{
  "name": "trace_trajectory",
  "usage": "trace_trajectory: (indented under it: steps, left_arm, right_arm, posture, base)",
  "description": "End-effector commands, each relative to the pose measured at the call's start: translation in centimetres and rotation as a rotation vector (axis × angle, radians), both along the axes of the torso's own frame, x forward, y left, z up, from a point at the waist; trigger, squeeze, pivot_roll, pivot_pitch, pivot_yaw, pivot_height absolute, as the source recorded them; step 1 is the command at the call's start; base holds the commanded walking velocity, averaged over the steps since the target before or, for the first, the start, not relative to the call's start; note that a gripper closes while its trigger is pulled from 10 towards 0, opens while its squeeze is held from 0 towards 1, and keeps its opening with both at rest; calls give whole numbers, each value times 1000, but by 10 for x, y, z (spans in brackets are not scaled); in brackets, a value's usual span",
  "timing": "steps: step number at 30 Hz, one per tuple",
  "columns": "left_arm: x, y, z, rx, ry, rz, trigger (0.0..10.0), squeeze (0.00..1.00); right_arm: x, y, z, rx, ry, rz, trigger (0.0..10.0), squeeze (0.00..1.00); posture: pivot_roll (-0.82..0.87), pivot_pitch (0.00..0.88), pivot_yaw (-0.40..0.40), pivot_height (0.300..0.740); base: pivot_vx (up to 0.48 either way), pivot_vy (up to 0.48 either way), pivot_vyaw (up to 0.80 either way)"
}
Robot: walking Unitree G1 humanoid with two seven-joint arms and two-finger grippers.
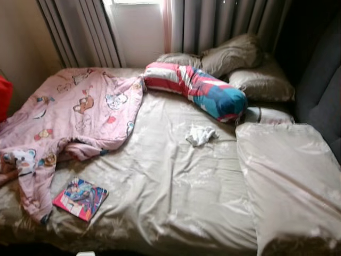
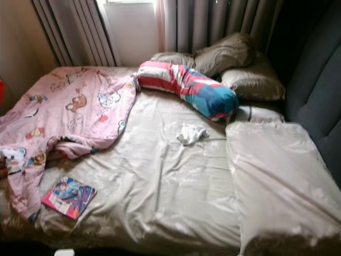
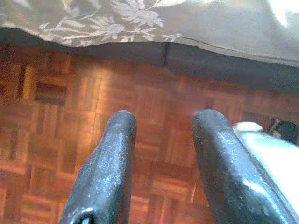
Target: Clean up the room
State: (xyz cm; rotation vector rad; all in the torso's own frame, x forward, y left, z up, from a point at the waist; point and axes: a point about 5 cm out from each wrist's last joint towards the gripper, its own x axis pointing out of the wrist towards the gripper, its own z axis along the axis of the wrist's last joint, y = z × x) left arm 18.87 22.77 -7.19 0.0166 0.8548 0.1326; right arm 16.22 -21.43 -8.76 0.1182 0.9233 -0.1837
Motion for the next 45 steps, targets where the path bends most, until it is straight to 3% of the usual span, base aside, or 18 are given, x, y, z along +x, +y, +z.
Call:
trace_trajectory:
  steps: [1,12,23,37,45]
  left_arm:
    - [-6,8,-1,20,22,6,10000,0]
    - [-6,9,-1,21,23,6,10000,0]
    - [-6,9,-1,21,20,5,10000,0]
    - [-5,9,-1,17,13,14,10000,0]
    - [2,7,3,11,-23,15,10000,0]
  right_arm:
    - [-4,8,-3,17,16,4,10000,0]
    - [-3,2,-2,17,5,-2,10000,0]
    - [3,12,-1,27,-9,-2,10000,0]
    - [3,8,0,23,-16,2,10000,0]
    - [5,8,1,24,-24,6,10000,0]
  posture:
    - [-50,164,42,740]
    - [-48,171,46,740]
    - [-43,173,49,740]
    - [-43,175,43,740]
    - [-42,175,45,740]
  base:
    - [0,480,0]
    - [0,480,0]
    - [0,480,0]
    - [0,480,0]
    - [0,30,0]
